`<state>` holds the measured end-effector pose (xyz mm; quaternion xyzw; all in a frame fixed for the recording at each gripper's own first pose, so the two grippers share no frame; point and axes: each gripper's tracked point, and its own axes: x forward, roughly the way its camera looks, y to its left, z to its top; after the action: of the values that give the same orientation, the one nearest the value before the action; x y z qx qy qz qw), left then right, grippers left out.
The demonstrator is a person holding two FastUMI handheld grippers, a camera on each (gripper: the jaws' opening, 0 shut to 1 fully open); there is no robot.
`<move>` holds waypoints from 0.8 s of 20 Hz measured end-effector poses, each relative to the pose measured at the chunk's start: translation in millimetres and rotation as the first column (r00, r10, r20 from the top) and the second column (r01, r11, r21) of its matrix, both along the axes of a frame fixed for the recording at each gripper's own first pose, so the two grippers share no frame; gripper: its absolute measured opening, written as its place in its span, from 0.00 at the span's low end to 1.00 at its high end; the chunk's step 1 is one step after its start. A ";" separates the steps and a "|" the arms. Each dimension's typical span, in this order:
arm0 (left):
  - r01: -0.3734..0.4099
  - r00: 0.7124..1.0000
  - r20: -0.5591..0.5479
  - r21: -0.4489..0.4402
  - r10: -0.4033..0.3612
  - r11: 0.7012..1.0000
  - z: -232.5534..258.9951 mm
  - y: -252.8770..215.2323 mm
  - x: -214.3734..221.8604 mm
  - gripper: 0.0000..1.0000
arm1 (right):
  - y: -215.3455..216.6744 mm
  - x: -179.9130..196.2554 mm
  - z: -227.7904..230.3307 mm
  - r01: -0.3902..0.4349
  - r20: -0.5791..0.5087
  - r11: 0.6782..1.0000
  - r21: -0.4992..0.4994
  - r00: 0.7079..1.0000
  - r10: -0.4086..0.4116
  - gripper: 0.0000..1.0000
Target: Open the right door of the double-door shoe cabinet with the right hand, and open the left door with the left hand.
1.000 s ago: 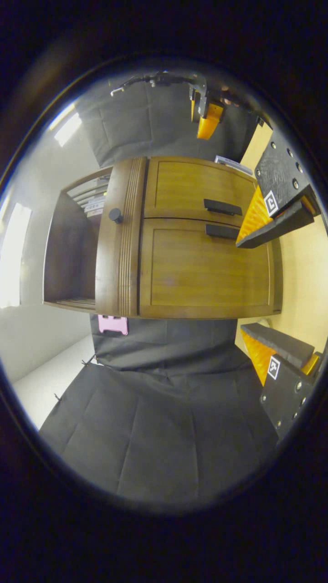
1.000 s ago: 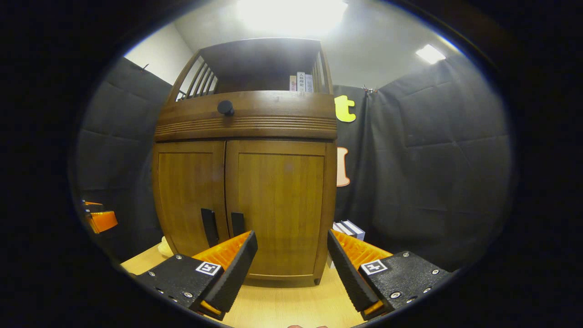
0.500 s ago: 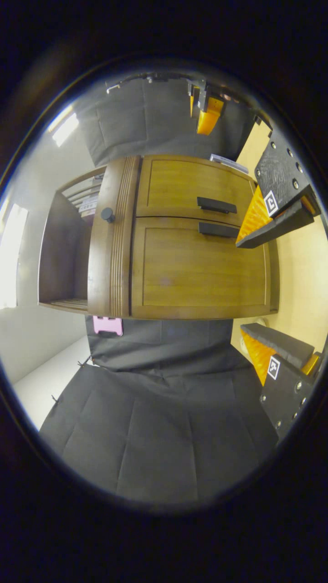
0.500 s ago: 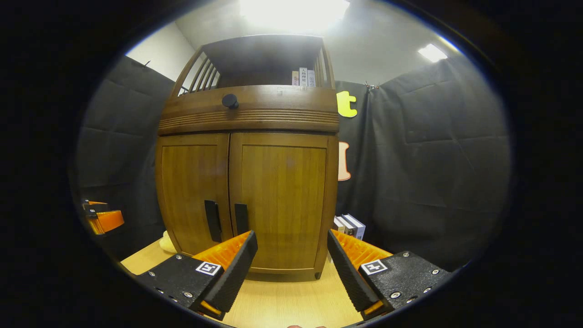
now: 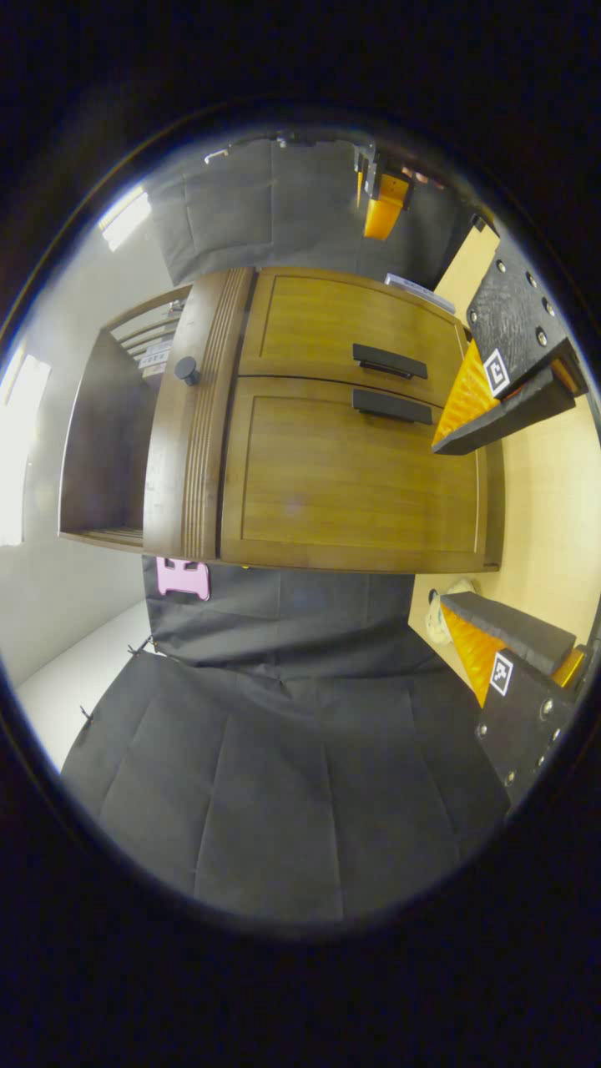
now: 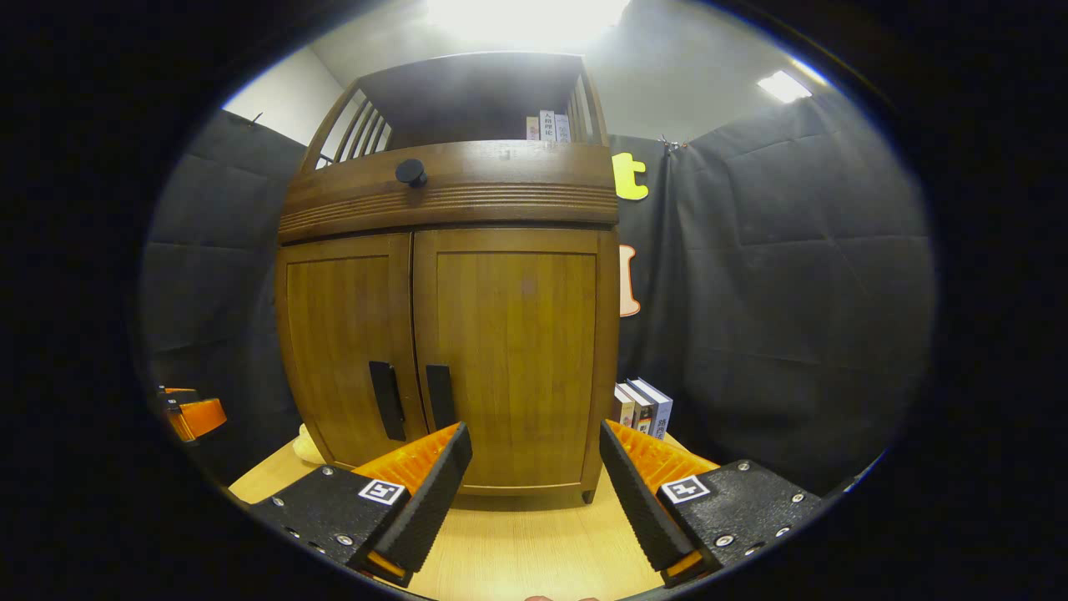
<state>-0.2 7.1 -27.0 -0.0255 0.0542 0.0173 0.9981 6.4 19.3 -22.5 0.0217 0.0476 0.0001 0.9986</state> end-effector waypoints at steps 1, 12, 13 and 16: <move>-0.003 1.000 -0.002 0.006 0.003 1.000 -1.7 1.6 -1.8 1.00 | 3.2 3.3 1.9 -0.006 0.004 1.000 -0.001 1.000 0.006 0.95; -0.028 0.999 -0.041 0.016 0.029 0.999 -11.1 11.7 -10.4 1.00 | 57.9 79.0 6.3 -0.130 -0.001 0.991 0.001 0.991 0.130 0.96; -0.030 0.998 -0.048 0.019 0.031 0.999 -13.3 12.7 -11.0 1.00 | 60.9 82.6 3.5 -0.143 -0.005 0.990 0.009 0.990 0.143 0.95; -0.036 0.997 -0.063 0.027 0.038 0.999 -16.2 16.8 -11.8 0.95 | 73.4 105.2 1.4 -0.163 -0.017 0.986 0.020 0.986 0.164 0.96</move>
<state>-11.9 23.9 -43.2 -0.0131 0.0853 0.0373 0.9956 111.6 92.7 -21.0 0.0269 0.0586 0.0823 0.9945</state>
